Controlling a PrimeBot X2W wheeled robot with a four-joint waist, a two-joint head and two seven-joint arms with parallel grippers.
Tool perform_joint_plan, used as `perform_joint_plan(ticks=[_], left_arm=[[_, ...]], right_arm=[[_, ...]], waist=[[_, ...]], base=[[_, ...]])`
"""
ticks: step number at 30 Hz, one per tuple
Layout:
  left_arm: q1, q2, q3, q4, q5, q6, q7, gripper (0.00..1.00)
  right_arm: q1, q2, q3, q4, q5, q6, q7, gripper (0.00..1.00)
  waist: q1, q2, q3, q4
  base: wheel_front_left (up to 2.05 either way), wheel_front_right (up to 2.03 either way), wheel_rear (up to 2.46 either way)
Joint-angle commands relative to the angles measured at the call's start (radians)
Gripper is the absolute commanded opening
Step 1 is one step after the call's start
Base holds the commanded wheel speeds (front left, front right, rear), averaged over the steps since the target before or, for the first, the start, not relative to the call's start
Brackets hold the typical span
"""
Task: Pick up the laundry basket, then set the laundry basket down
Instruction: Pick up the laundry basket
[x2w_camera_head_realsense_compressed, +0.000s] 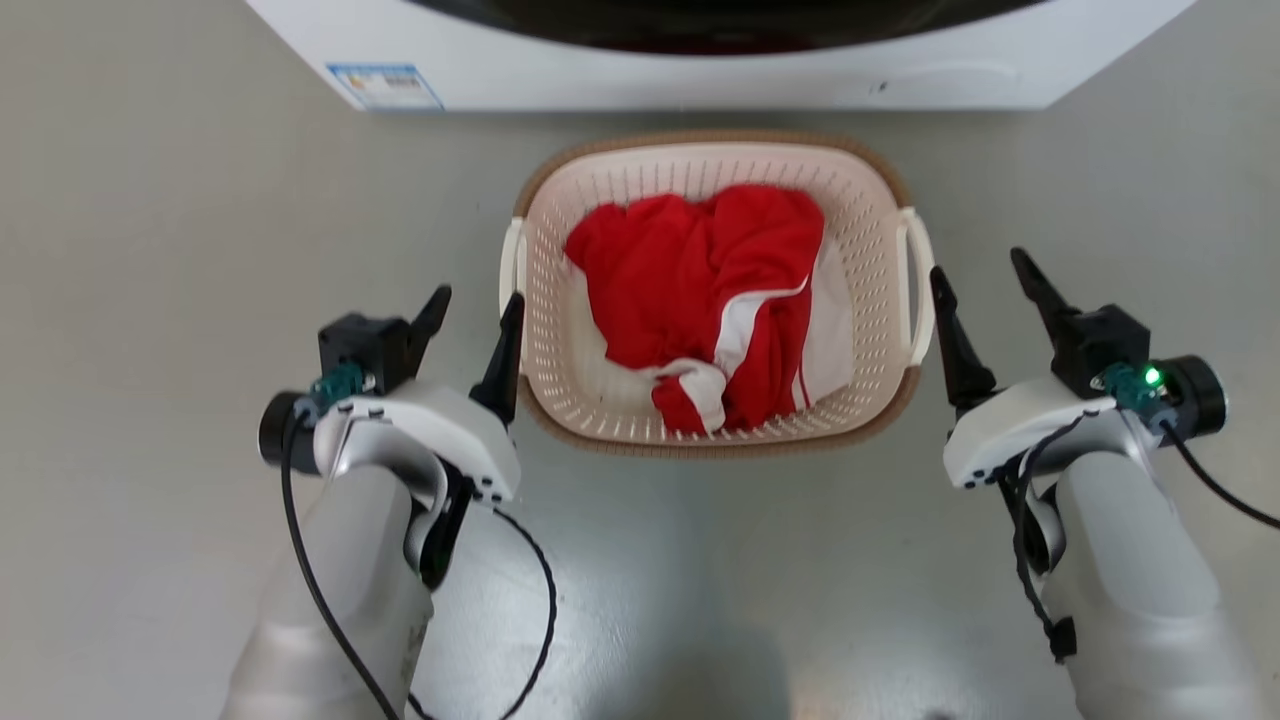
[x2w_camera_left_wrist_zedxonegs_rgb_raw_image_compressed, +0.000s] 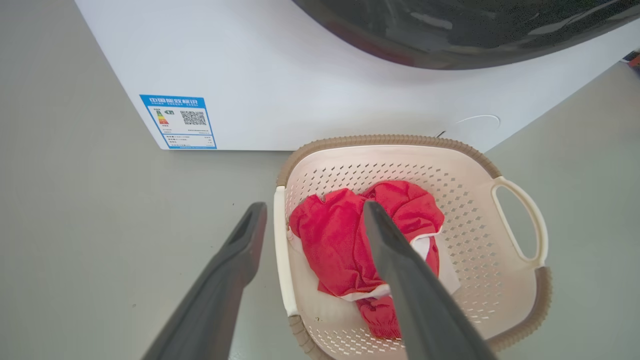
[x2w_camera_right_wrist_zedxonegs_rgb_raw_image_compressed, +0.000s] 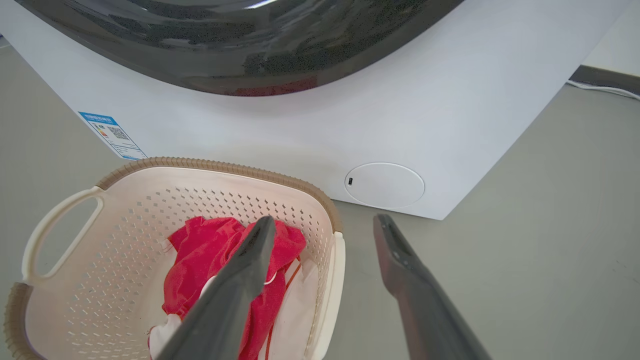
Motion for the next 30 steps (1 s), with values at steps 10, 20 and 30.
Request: perform_joint_plan(ticks=[10, 20, 30], left_arm=[[-0.128, 0.018, 0.015, 0.067, 0.005, -0.010, -0.006, 1.00], [-0.188, 0.018, 0.040, 0.110, 0.031, 0.003, -0.006, 1.00], [-0.219, 0.022, 0.067, 0.115, 0.065, 0.010, -0.006, 1.00]], right_arm=[[-0.078, 0.001, -0.003, 0.003, -0.022, 0.006, -0.014, 1.00], [-0.108, 0.007, 0.009, -0.014, -0.011, 0.006, -0.014, 1.00], [-0.118, 0.010, 0.008, -0.027, -0.008, 0.006, -0.014, 1.00]], waist=[[-0.0001, 0.0000, 0.151, -0.011], [-0.0001, 0.0000, 0.223, -0.026], [-0.0001, 0.0000, 0.275, -0.030]], base=[[0.00, 0.00, 0.00], [0.00, 0.00, 0.00], [0.00, 0.00, 0.00]])
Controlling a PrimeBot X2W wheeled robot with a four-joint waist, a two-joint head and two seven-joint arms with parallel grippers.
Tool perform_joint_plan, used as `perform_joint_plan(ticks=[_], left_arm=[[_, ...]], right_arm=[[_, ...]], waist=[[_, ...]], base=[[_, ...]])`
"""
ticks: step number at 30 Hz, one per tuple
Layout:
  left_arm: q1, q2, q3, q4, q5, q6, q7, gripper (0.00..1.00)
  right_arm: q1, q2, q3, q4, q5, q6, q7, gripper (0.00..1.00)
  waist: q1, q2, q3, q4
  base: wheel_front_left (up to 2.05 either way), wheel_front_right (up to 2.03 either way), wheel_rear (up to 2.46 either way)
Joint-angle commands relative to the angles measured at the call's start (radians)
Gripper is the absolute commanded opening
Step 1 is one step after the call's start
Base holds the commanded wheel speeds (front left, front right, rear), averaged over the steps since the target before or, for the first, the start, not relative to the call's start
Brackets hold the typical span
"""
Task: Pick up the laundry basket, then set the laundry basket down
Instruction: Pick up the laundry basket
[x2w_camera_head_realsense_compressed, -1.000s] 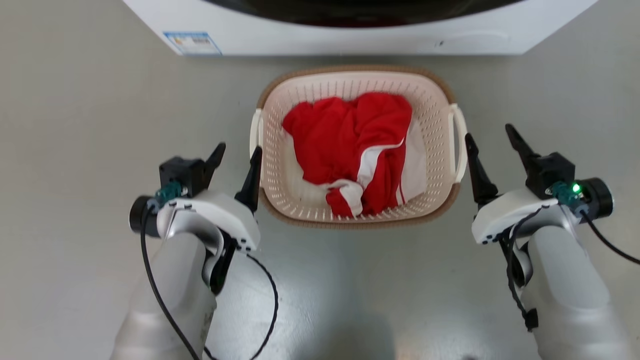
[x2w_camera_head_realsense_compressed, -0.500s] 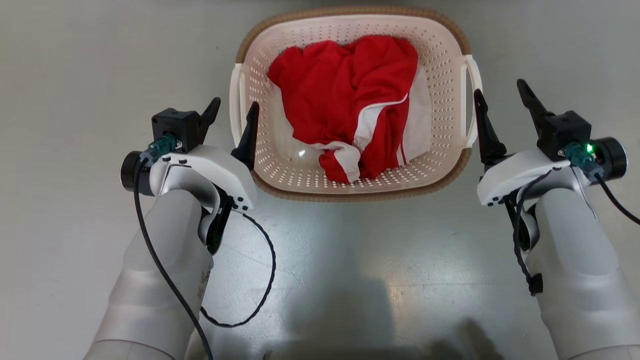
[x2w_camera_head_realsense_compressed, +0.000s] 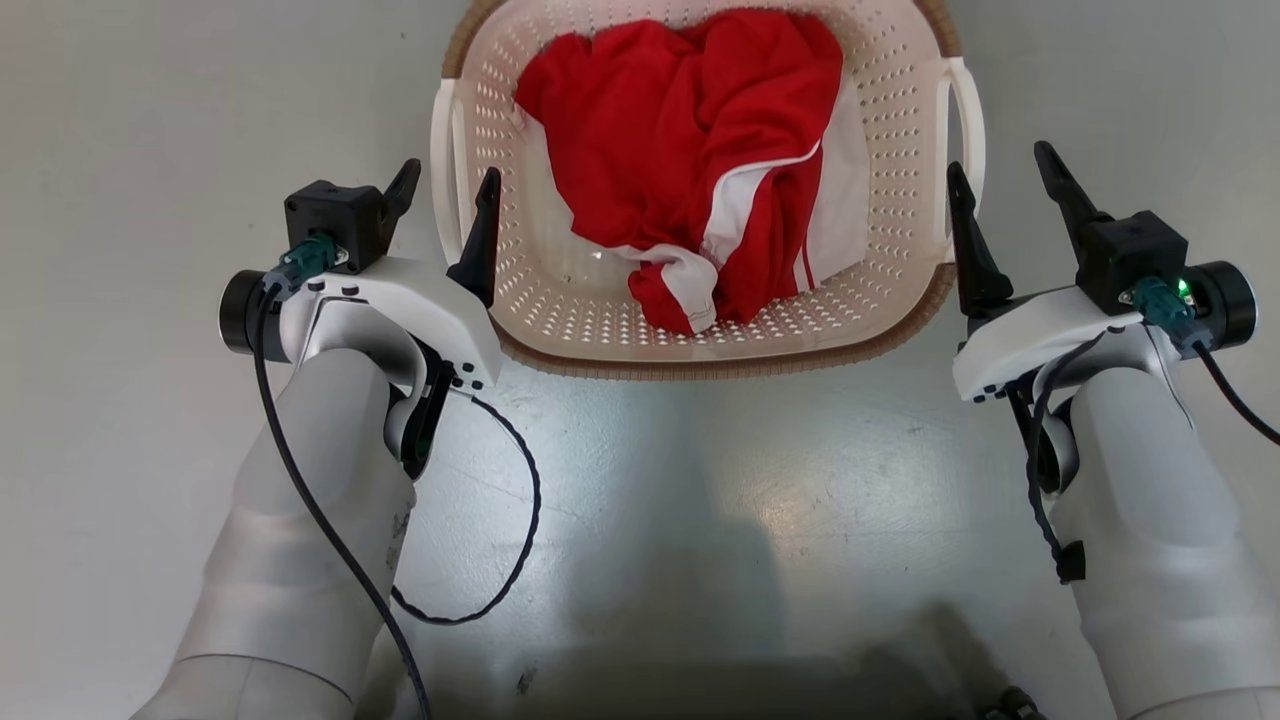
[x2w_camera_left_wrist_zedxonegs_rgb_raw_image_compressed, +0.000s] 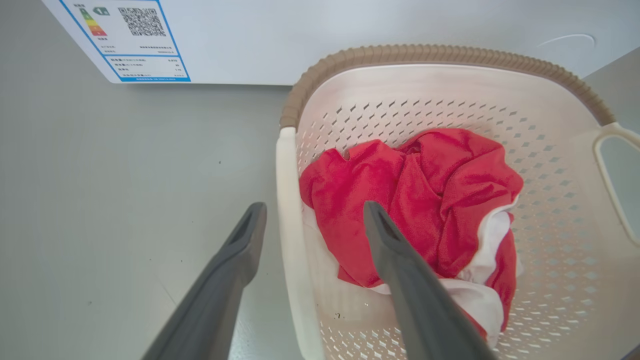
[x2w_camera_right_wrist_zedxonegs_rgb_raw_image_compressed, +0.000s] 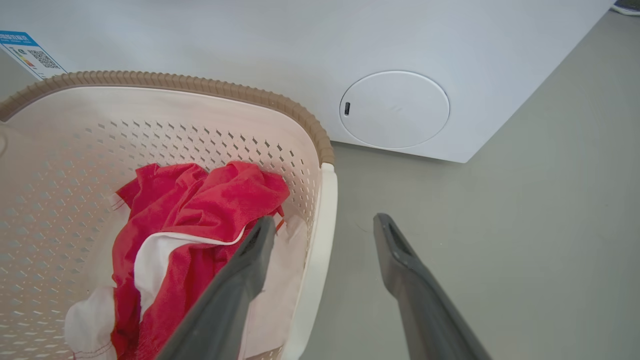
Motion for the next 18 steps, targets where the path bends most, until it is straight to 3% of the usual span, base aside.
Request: perform_joint_plan(ticks=[1, 18], left_arm=[[-0.001, 0.023, 0.023, -0.007, 0.010, 0.005, -0.005, 1.00], [-0.054, 0.021, 0.006, 0.036, 0.049, 0.000, -0.005, 1.00]], right_arm=[[0.003, 0.016, 0.019, -0.017, 0.001, 0.006, -0.012, 1.00], [-0.067, 0.018, 0.044, 0.068, 0.040, 0.006, -0.012, 1.00]], waist=[[0.0000, 0.0000, 0.011, -0.001], [0.0000, 0.0000, 0.065, -0.001]], base=[[0.00, 0.00, 0.00], [0.00, 0.00, 0.00]])
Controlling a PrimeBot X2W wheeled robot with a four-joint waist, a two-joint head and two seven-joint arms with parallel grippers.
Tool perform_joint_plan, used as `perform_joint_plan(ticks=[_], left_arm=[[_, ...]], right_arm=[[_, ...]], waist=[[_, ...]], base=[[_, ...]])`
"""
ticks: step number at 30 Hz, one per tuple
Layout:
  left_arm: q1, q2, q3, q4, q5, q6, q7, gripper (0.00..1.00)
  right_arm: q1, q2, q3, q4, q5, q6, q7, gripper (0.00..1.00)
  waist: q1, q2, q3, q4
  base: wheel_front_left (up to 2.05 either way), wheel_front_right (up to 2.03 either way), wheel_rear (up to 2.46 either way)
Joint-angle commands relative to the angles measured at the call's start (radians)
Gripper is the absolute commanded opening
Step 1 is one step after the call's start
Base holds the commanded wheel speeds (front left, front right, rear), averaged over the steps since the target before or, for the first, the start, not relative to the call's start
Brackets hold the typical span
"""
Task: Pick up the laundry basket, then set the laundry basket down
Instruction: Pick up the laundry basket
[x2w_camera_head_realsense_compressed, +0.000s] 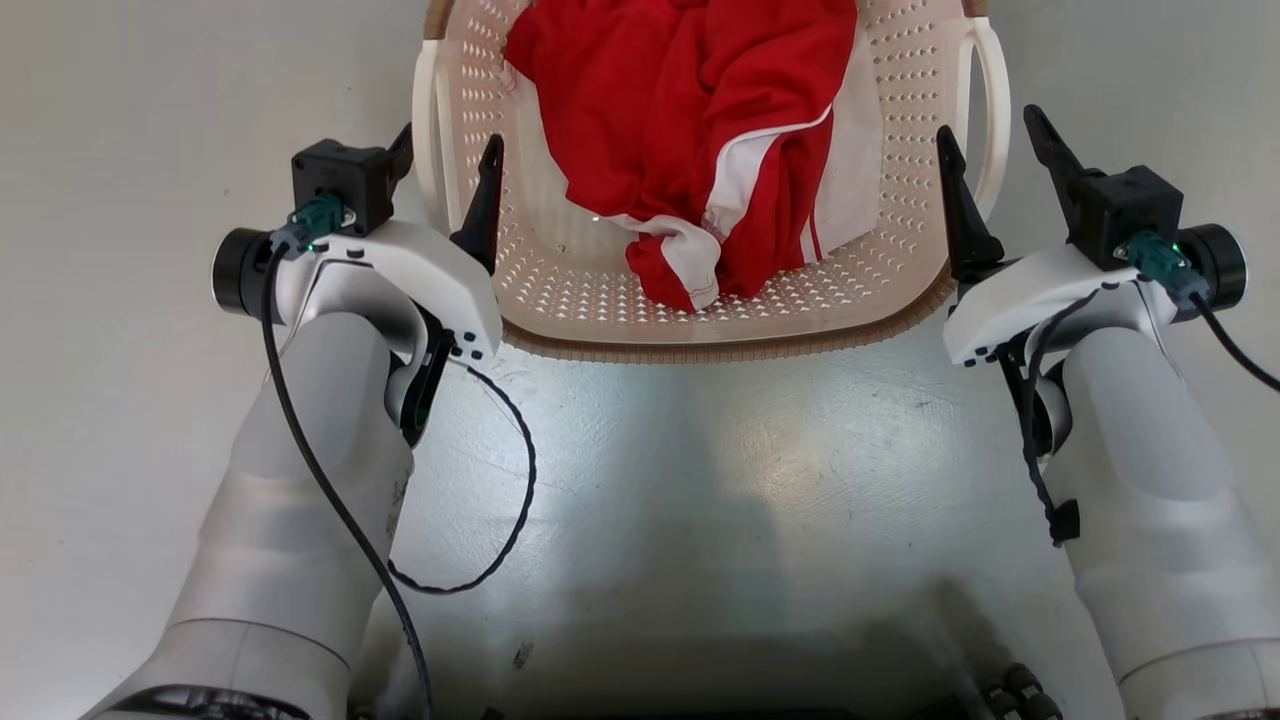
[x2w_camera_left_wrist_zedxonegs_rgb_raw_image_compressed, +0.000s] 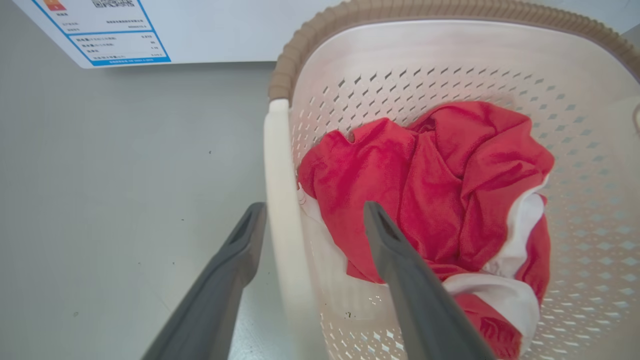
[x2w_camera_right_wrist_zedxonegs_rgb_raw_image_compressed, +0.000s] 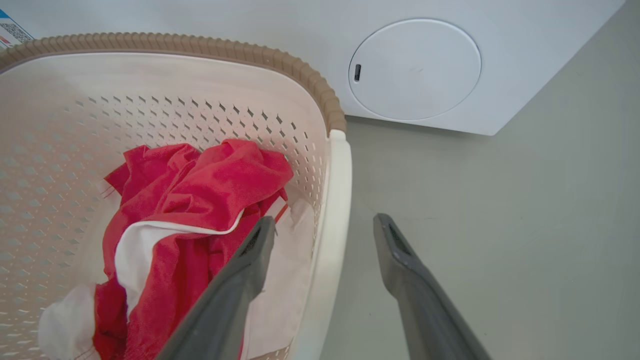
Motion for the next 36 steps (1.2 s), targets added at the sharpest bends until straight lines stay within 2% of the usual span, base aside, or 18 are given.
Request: perform_joint_plan(ticks=[1, 22, 36], left_arm=[[0.006, 0.022, 0.014, -0.004, 0.012, 0.001, -0.005, 1.00], [-0.053, 0.022, -0.009, 0.079, 0.045, 0.012, -0.005, 1.00], [-0.083, 0.020, -0.035, 0.108, 0.039, 0.023, -0.005, 1.00]], right_arm=[[0.013, 0.016, 0.020, 0.004, 0.009, 0.006, -0.011, 1.00], [-0.115, 0.016, 0.029, 0.236, 0.046, 0.006, -0.011, 1.00], [-0.154, 0.016, 0.053, 0.287, 0.082, 0.006, -0.011, 1.00]], waist=[[-0.0001, 0.0000, 0.004, -0.001], [-0.0001, 0.0000, 0.038, 0.002], [-0.0001, 0.0000, 0.043, 0.005]], base=[[0.00, 0.00, 0.00], [0.00, 0.00, 0.00], [0.00, 0.00, 0.00]])
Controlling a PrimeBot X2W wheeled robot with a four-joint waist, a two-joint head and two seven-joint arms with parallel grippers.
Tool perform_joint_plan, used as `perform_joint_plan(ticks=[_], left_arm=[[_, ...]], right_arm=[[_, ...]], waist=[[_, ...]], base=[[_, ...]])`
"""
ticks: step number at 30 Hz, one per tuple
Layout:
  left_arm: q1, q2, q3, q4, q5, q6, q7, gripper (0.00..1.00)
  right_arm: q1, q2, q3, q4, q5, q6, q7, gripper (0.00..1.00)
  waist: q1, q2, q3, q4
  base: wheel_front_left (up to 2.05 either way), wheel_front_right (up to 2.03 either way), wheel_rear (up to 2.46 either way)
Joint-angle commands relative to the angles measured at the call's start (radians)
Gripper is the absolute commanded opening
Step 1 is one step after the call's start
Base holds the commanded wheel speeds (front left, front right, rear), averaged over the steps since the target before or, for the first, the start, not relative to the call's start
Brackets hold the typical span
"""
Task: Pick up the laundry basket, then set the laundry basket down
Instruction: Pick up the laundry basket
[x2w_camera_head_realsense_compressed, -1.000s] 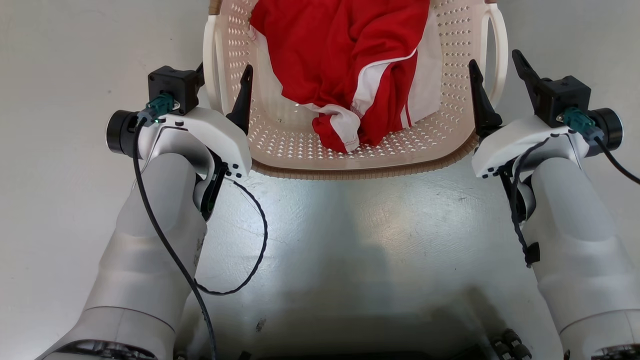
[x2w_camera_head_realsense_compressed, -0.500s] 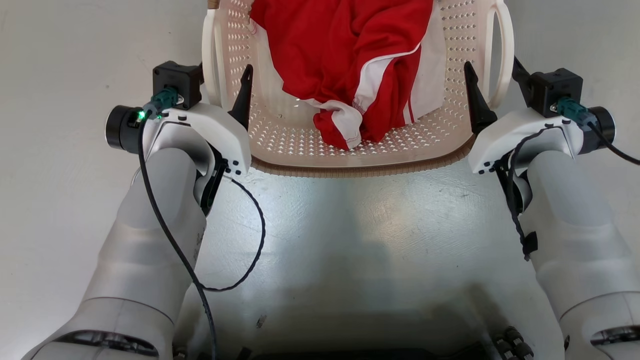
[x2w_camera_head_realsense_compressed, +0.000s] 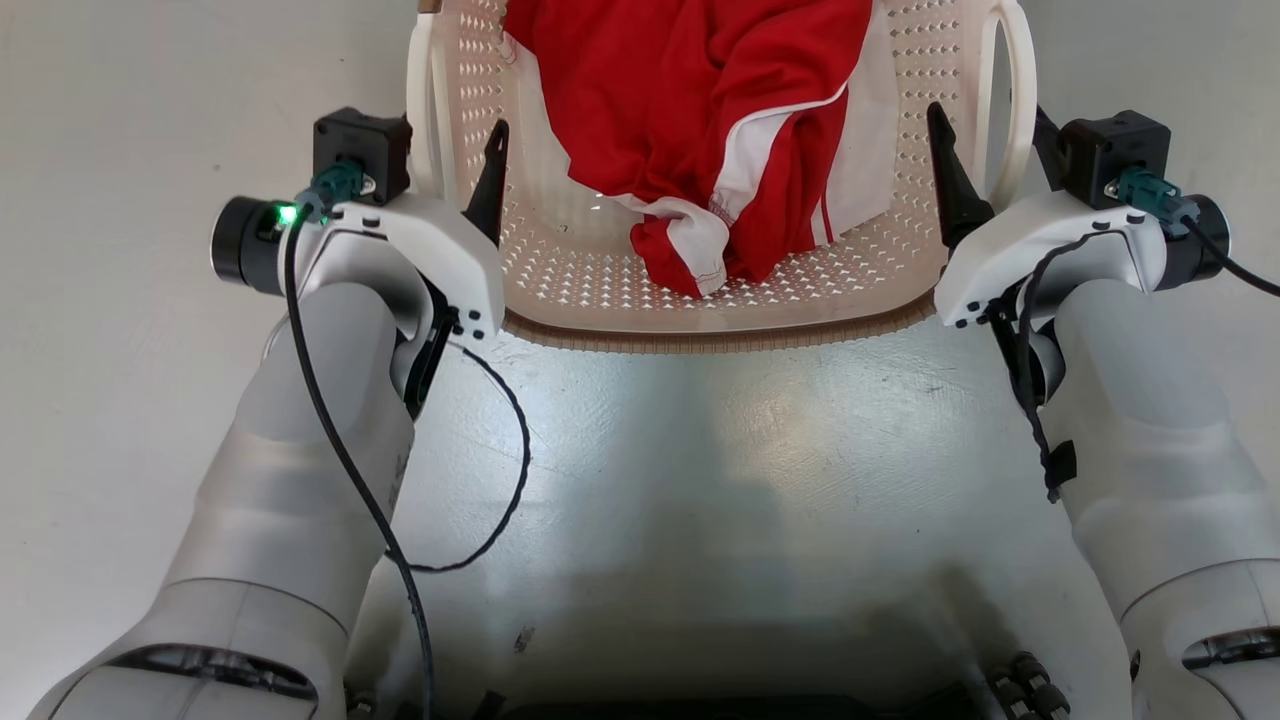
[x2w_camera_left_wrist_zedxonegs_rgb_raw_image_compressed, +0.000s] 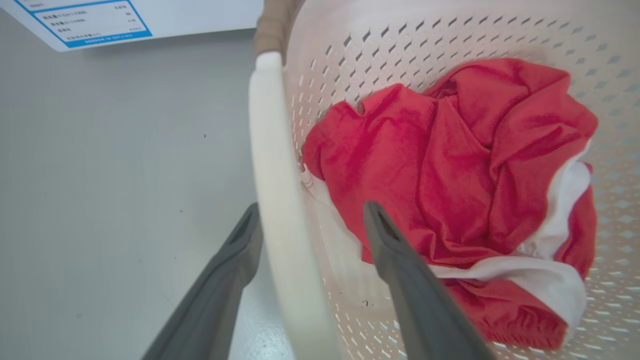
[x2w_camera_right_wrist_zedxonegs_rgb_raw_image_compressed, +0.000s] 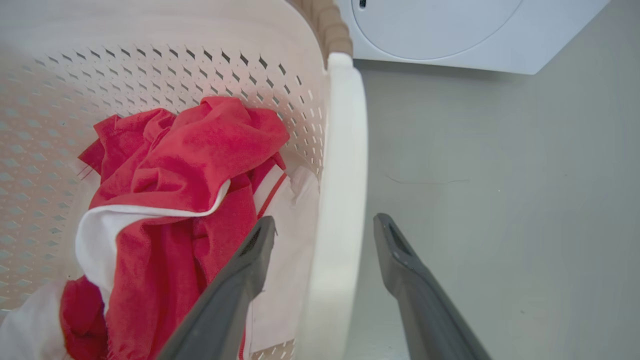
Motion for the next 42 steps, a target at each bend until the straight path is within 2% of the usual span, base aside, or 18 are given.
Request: perform_joint_plan(ticks=[1, 16, 17, 18, 31, 42], left_arm=[[0.008, 0.022, 0.010, -0.006, 0.006, 0.008, -0.005, 1.00], [0.008, 0.022, -0.006, -0.002, 0.004, 0.018, -0.005, 1.00], [0.007, 0.022, -0.007, -0.001, 0.004, 0.017, -0.005, 0.91], [0.006, 0.022, -0.009, 0.001, 0.003, 0.016, -0.005, 0.02], [0.015, 0.023, -0.027, 0.035, 0.012, 0.034, -0.005, 0.00], [0.068, 0.022, -0.048, 0.114, -0.009, 0.043, -0.005, 0.00]], right_arm=[[0.026, 0.018, 0.023, -0.003, 0.013, 0.006, -0.011, 1.00], [0.029, 0.018, 0.029, -0.009, 0.017, 0.006, -0.011, 1.00], [0.029, 0.018, 0.029, -0.009, 0.017, 0.006, -0.011, 1.00], [0.028, 0.018, 0.030, -0.011, 0.021, 0.006, -0.011, 0.00], [0.031, 0.018, 0.066, 0.065, 0.037, 0.006, -0.011, 0.00], [0.057, 0.018, 0.161, 0.157, 0.080, 0.006, -0.011, 0.00]], waist=[[0.0000, 0.0000, 0.001, -0.001], [0.0000, 0.0000, 0.003, -0.004], [0.0000, 0.0000, 0.003, -0.003], [0.0000, 0.0000, 0.003, -0.003], [0.0000, 0.0000, -0.038, -0.005], [0.0000, 0.0000, -0.160, -0.016]], base=[[0.00, 0.00, 0.00], [0.00, 0.00, 0.00], [0.00, 0.00, 0.00], [0.00, 0.00, 0.00], [0.00, 0.00, 0.00], [0.00, 0.00, 0.00]])
